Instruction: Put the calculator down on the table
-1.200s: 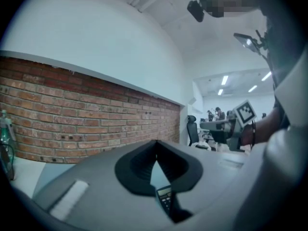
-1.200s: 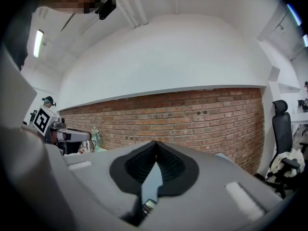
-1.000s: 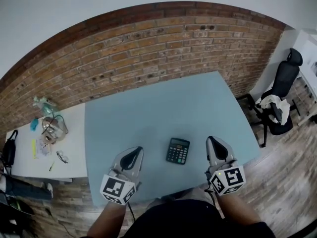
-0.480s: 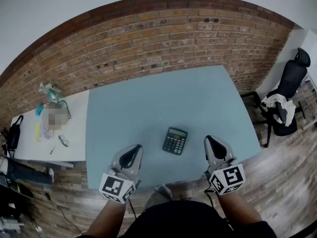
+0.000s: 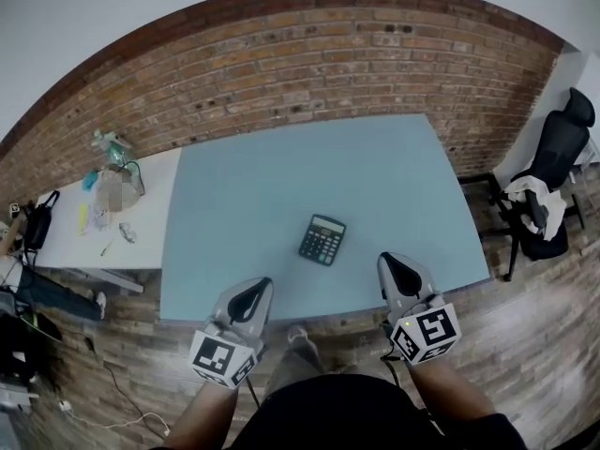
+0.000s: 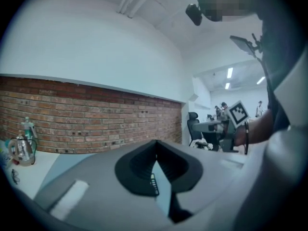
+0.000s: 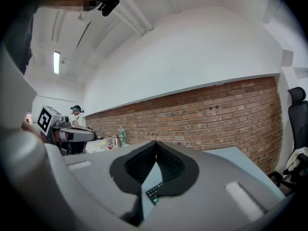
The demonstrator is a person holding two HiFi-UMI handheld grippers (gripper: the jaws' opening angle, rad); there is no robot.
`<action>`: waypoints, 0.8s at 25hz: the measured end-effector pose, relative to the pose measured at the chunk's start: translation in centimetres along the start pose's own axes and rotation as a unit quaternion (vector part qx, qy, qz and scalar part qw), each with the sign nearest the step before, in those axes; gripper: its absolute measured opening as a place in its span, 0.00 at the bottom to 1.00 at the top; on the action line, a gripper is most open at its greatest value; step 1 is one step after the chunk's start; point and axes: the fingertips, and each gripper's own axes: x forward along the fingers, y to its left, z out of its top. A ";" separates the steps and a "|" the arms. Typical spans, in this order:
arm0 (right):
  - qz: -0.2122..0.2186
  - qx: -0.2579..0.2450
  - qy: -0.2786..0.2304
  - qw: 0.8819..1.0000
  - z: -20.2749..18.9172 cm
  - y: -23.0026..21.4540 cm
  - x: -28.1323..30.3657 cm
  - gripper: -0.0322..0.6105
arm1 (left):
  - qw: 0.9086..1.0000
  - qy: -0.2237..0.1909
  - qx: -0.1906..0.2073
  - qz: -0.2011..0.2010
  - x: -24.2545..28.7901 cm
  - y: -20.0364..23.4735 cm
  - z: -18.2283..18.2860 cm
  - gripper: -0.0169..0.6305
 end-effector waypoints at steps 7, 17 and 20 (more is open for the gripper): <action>0.035 -0.001 0.010 0.999 -0.5 1.8 -3.9 0.06 | 0.999 -0.002 -0.009 0.035 -3.9 -4.5 -0.6 0.03; 0.052 -0.019 0.010 0.998 -0.4 3.4 -7.9 0.06 | 0.998 -0.016 -0.007 0.064 -7.8 -7.8 0.8 0.03; 0.047 -0.029 -0.001 0.998 0.2 3.5 -8.3 0.06 | 0.996 -0.027 -0.004 0.081 -8.8 -6.8 2.0 0.03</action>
